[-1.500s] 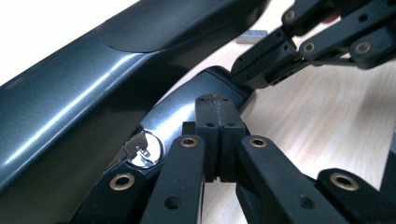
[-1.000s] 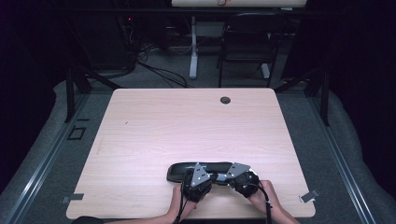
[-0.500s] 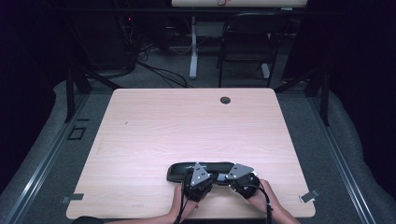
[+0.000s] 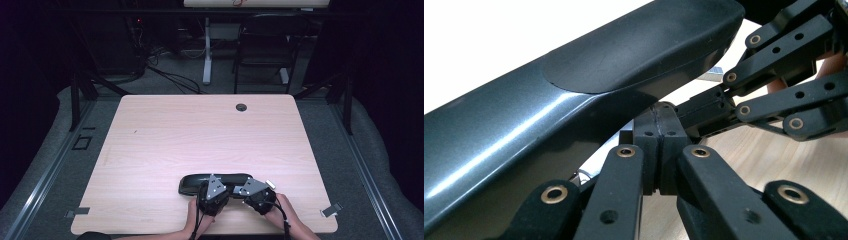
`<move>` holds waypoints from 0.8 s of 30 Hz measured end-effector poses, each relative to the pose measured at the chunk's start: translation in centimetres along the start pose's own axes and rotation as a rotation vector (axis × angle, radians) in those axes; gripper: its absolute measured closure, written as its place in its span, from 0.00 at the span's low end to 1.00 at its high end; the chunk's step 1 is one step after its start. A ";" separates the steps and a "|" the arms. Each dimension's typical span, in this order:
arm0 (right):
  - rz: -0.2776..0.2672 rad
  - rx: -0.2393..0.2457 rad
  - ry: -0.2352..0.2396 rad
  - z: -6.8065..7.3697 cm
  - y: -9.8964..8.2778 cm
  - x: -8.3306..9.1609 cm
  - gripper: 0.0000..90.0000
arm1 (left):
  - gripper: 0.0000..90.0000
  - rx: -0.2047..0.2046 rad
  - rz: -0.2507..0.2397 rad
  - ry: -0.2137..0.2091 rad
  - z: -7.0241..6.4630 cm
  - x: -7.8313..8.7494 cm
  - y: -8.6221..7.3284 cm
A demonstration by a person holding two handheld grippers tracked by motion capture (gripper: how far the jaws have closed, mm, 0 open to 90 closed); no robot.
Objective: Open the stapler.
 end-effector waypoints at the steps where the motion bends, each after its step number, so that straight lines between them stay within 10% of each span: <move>1: -0.011 0.002 0.002 0.1 0.1 -0.1 1.00 | 1.00 -0.001 -0.002 0.000 0.0 0.0 0.0; 24: -0.001 0.051 -0.036 0.3 0.1 0.0 1.00 | 1.00 0.017 -0.012 -0.027 -0.1 -0.6 0.2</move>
Point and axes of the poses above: each handheld gripper's, and its own axes: x roughly backward along the jaws, y roughly out of its top, z roughly to its left, the point moved 9 cm from there along -x, roughly forward along the jaws, and after that the axes turned 2 degrees about -x, right-handed, at the moved point
